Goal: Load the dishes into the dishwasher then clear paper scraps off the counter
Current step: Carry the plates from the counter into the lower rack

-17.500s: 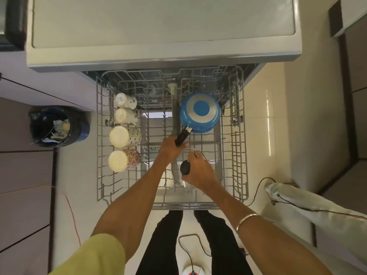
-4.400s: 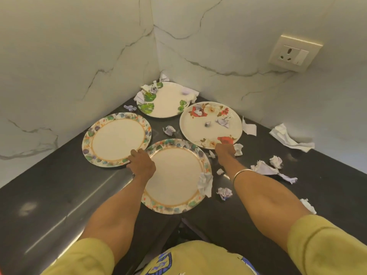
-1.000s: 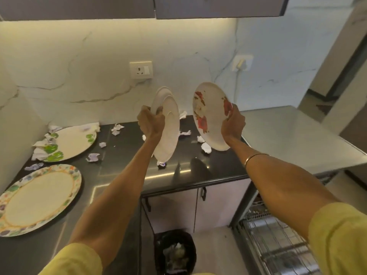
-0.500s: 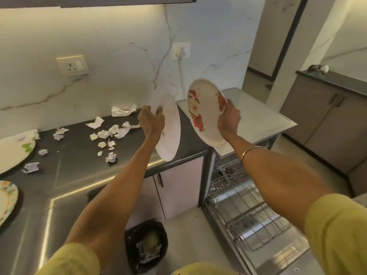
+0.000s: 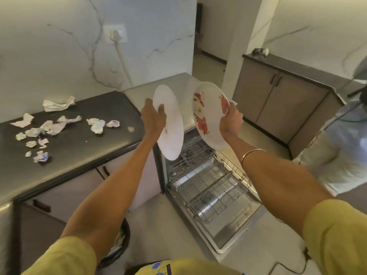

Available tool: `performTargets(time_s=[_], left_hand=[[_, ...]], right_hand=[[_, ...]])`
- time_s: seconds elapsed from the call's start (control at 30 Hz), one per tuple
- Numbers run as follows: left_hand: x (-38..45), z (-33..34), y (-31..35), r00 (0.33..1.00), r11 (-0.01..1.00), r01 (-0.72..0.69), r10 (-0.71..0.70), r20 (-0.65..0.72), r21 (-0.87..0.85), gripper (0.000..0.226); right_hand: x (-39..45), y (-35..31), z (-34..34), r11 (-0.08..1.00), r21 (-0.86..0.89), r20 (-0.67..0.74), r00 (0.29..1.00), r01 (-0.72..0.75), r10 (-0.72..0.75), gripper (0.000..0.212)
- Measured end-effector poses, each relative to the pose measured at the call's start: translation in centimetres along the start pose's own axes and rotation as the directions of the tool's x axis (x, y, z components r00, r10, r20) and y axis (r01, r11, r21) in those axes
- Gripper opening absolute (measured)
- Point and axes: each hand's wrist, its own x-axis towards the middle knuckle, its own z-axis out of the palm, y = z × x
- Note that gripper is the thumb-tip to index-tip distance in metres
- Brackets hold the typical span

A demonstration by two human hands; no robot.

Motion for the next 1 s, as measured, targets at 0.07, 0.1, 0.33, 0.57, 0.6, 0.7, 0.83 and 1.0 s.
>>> performTargets(time_s=[0.07,0.1,0.33,0.57,0.6,0.7,0.83,1.0], left_hand=[[-1.2,2.1,1.0,0.999,0.999,-0.027,0.026,0.042,0.032,0.027],[-1.7,3.1,1.3,0.998,0.999,-0.031,0.029,0.064,0.04,0.027],[-3.5,9.6,0.4,0.98,0.997,-0.014,-0.001,0.198,0.073,0.024],[-4.9,17.5,-1.8,0.932,0.996,0.049,-0.073,0.356,0.076,0.018],[-5.1,18.4,-2.1,0.92,0.995,0.074,-0.094,0.381,0.069,0.024],[-6.1,20.8,-3.3,0.883,0.991,0.108,-0.134,0.449,0.083,0.029],[-7.8,23.5,-4.5,0.852,0.983,0.116,-0.172,0.494,0.141,0.03],[-9.8,25.5,-5.6,0.834,0.96,0.184,-0.266,0.483,0.211,0.025]], right_hand=[[0.5,2.0,-1.4,0.999,-0.012,-0.018,0.999,-0.049,0.048,0.062],[0.7,2.8,-2.0,0.997,-0.016,-0.025,0.997,-0.074,0.073,0.061],[1.6,8.1,-4.1,0.985,-0.05,-0.033,0.986,-0.165,0.163,0.052],[2.5,12.4,-3.9,0.963,-0.108,0.031,0.967,-0.248,0.253,0.045],[2.8,13.0,-3.8,0.956,-0.127,0.034,0.962,-0.265,0.271,0.044],[3.5,14.5,-3.4,0.94,-0.177,0.052,0.951,-0.29,0.303,0.041],[4.2,16.5,-3.2,0.933,-0.234,0.108,0.946,-0.273,0.304,0.04],[6.2,19.1,-2.0,0.938,-0.276,0.221,0.936,-0.209,0.273,0.035]])
